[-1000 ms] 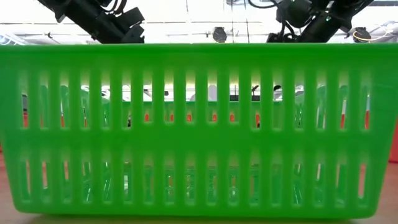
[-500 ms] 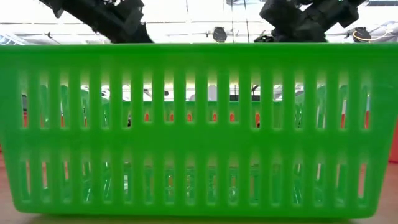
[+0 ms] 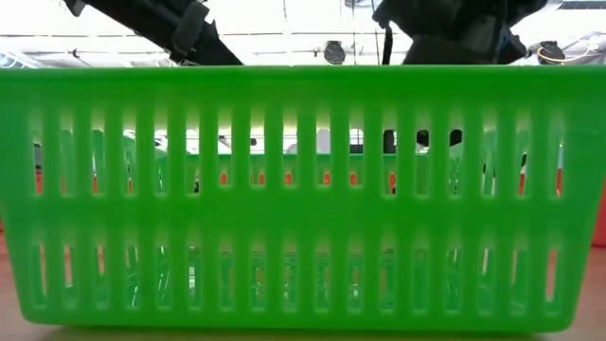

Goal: Stack baskets on shelf by color
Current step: Put the bottom left orange bin on the shelf

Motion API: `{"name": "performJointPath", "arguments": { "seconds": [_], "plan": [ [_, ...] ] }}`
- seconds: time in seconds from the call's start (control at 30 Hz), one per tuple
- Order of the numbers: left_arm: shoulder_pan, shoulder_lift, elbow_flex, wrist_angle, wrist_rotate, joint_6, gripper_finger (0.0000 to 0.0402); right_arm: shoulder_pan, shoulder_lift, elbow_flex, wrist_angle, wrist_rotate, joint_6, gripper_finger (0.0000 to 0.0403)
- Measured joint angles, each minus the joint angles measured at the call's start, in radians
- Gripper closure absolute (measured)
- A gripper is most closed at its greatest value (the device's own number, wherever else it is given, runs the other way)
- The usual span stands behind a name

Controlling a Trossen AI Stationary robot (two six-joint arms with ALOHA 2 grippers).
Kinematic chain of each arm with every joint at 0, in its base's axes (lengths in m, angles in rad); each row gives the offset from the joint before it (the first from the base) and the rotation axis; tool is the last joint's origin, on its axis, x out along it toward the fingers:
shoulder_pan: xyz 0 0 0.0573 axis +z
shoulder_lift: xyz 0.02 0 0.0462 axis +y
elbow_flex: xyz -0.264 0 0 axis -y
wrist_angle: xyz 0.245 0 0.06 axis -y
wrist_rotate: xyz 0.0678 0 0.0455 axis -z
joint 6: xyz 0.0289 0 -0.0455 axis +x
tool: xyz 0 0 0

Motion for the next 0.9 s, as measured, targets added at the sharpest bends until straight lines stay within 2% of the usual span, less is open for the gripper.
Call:
{"name": "performJointPath", "arguments": {
  "seconds": [0.1,0.17,0.33,0.43,0.57,0.7,0.9],
  "plan": [
    [0.0,0.0,0.0,-0.003,-0.02,0.005,0.0147,0.005,0.036,0.018,0.012,0.001,-0.045,0.0261],
    [0.0,0.0,0.0,-0.006,-0.031,0.0,0.0147,0.003,0.052,0.039,0.011,0.003,-0.043,0.0281],
    [0.0,0.0,0.0,-0.006,-0.069,-0.019,0.0147,-0.036,0.05,0.151,-0.045,0.003,0.078,0.0387],
    [0.0,0.0,0.0,-0.006,-0.091,-0.026,0.0147,-0.069,0.041,0.263,-0.142,0.009,0.182,0.0392],
    [-0.001,-0.008,0.0,-0.011,-0.093,-0.026,0.0147,-0.137,0.041,0.416,-0.29,0.114,0.339,0.0397],
    [0.0,-0.021,0.0,-0.02,-0.101,-0.015,0.0147,-0.24,0.05,0.49,-0.299,0.264,0.441,0.0397],
    [0.019,-0.025,0.0,-0.031,-0.101,-0.019,0.0147,-0.411,0.114,0.611,-0.31,0.286,0.546,0.04]
  ]
}}
